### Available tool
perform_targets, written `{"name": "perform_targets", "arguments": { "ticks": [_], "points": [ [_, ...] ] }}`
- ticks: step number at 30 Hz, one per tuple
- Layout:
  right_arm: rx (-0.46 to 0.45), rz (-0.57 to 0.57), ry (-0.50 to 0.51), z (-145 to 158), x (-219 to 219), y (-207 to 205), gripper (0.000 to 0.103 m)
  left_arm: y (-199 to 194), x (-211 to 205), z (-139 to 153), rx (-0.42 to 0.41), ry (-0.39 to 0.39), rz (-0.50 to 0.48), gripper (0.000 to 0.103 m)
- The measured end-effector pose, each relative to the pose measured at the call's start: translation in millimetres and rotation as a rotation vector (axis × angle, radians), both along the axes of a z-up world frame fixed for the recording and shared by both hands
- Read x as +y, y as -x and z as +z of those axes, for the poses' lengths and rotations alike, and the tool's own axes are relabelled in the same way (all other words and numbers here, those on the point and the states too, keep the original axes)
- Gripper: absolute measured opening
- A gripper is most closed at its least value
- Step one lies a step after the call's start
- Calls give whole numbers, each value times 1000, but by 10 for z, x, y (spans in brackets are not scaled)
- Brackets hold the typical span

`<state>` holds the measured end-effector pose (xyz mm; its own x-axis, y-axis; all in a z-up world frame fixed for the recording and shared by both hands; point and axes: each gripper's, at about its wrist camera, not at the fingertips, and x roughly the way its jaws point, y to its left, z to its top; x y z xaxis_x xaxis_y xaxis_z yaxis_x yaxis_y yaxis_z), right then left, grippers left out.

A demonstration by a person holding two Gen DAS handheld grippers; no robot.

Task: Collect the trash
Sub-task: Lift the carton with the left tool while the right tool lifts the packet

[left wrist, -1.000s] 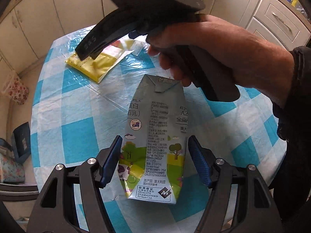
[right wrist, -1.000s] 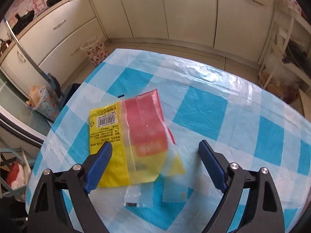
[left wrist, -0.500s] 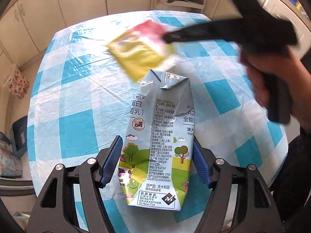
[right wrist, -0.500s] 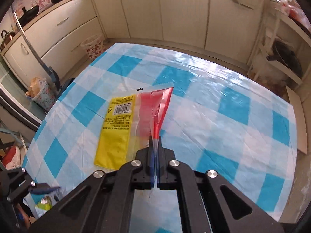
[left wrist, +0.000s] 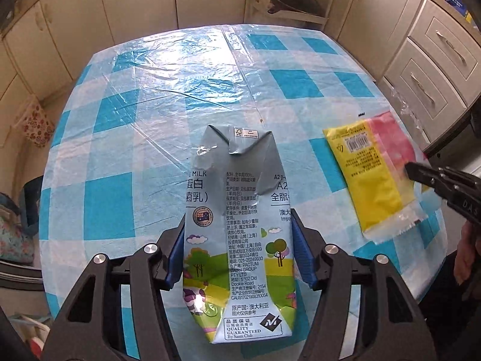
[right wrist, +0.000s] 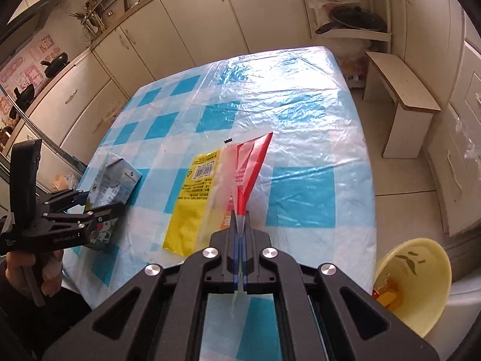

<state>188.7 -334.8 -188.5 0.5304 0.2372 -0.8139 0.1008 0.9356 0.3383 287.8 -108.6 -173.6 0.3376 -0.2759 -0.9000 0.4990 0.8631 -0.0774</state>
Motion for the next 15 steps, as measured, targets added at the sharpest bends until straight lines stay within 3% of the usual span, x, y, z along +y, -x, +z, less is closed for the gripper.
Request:
{"name": "perform_targets", "arguments": {
  "ticks": [1,5,6,9,13,15],
  "points": [
    [15,3,-3,-47,12,27,5,13,-13,-4,-7,-5,3,58],
    [-33,36,2,-41,112,72,45,52,-62,-52,-11,-22,17,58],
    [-40,51,47,-32,175,68,48,65,-78,-68,-10,-25,19,58],
    [-51,102,204,-24,387,89,48,102,-113,-85,-27,-44,13,58],
    [-68,130,217,-38,500,102,45,82,-116,-82,-29,-40,22,58],
    [-68,147,232,-45,548,86,15,87,-114,-77,-32,-36,26,58]
  ]
}}
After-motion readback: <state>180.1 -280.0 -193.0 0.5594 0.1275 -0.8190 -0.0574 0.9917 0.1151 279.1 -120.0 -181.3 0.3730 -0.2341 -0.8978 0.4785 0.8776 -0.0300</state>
